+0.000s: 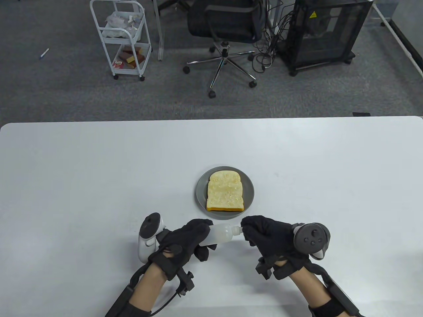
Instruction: Squeeze honey bottle to draw zigzag on toast
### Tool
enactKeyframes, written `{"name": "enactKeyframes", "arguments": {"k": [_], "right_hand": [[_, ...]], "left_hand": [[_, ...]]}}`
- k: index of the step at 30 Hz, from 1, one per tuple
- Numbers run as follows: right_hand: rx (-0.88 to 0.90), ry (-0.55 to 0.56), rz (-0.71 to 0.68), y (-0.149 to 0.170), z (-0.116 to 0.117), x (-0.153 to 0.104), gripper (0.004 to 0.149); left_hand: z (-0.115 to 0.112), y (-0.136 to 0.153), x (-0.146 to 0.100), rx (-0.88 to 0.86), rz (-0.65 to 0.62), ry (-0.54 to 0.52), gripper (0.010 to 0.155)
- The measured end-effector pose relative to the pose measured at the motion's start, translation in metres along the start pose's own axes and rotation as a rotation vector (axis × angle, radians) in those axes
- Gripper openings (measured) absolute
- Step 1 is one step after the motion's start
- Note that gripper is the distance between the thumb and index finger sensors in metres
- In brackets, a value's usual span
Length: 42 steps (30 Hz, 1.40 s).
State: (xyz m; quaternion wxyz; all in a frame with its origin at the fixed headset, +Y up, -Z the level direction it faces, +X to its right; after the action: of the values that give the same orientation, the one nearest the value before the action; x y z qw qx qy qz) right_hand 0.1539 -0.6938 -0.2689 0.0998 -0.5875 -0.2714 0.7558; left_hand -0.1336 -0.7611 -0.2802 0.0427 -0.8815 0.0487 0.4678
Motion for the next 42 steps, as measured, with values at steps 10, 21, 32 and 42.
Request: {"name": "enactKeyframes", "arguments": {"k": [10, 21, 32, 42], "right_hand": [[0.074, -0.094, 0.028, 0.002, 0.006, 0.003, 0.044], [0.112, -0.084, 0.111, 0.009, 0.005, 0.004, 0.046], [0.261, -0.085, 0.328, 0.023, 0.003, 0.006, 0.046], [-0.103, -0.214, 0.196, -0.021, 0.016, 0.028, 0.046]], "left_hand": [[0.002, -0.001, -0.001, -0.021, -0.014, -0.017, 0.072], [0.002, -0.001, 0.000, 0.008, -0.010, -0.006, 0.072], [-0.001, -0.011, 0.001, 0.182, -0.046, 0.044, 0.074], [-0.024, -0.042, 0.007, 0.829, -0.096, 0.065, 0.080]]}}
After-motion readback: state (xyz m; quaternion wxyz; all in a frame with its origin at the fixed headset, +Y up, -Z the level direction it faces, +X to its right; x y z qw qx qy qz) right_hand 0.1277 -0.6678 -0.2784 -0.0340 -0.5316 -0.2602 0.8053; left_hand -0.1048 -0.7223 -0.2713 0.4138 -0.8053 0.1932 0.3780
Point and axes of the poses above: the tracker on the back of each hand, its own y axis roughly to the little-finger side, its own x axis roughly from the wrist to the fingertips, z = x × y, the point moved 2 cm from there along x, roughly from the wrist to the fingertips, and after that the axes turned 15 degrees about x, right-handed, at the moved point
